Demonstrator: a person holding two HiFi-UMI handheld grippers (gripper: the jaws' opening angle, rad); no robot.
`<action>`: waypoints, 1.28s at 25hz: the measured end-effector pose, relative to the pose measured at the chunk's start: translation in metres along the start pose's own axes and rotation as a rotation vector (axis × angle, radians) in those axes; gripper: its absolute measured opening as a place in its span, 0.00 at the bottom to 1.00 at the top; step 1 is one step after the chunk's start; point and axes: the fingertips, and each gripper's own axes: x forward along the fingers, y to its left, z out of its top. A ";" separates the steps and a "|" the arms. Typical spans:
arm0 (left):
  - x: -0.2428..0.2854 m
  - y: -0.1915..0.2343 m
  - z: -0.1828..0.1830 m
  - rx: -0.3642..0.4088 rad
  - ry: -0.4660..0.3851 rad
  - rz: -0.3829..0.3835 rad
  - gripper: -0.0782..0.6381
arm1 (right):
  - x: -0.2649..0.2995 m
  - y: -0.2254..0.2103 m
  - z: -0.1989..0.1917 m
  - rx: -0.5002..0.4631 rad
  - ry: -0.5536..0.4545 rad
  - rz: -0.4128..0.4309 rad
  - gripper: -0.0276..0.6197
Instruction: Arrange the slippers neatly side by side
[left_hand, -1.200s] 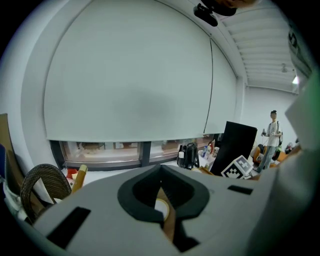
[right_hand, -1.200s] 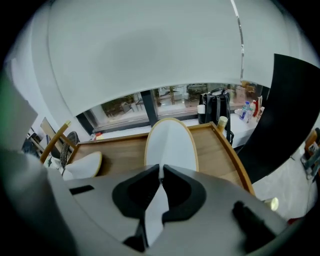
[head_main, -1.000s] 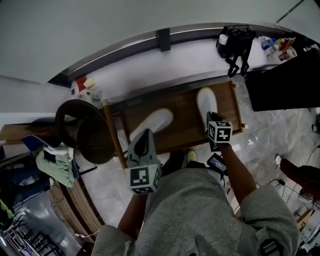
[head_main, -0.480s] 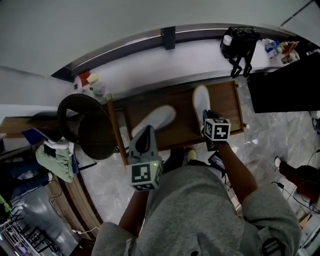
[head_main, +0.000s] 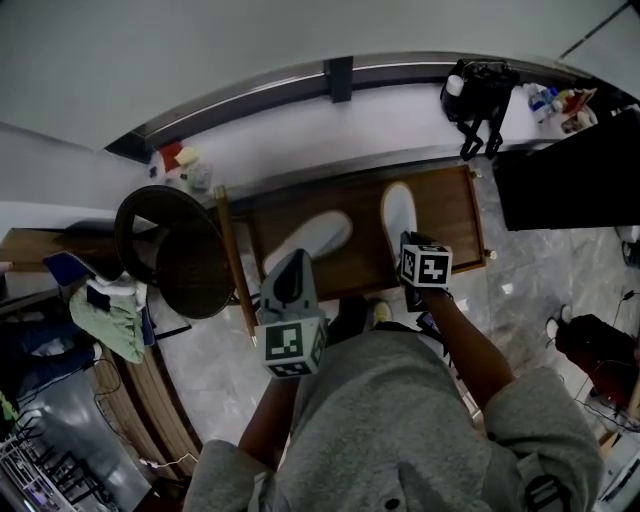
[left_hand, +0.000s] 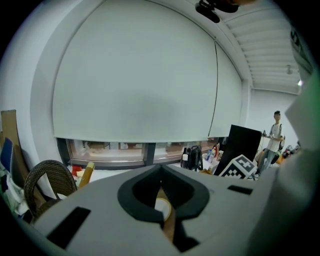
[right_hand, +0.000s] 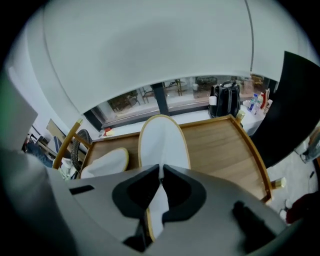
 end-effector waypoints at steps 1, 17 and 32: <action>0.001 -0.001 0.000 -0.001 -0.001 -0.003 0.13 | 0.005 -0.002 -0.003 0.013 0.014 -0.006 0.10; -0.003 0.025 -0.010 -0.002 0.020 0.054 0.13 | 0.056 0.017 -0.006 -0.069 0.113 -0.001 0.10; 0.023 0.032 -0.054 0.170 0.102 -0.057 0.13 | 0.032 0.030 0.011 -0.147 -0.038 0.079 0.29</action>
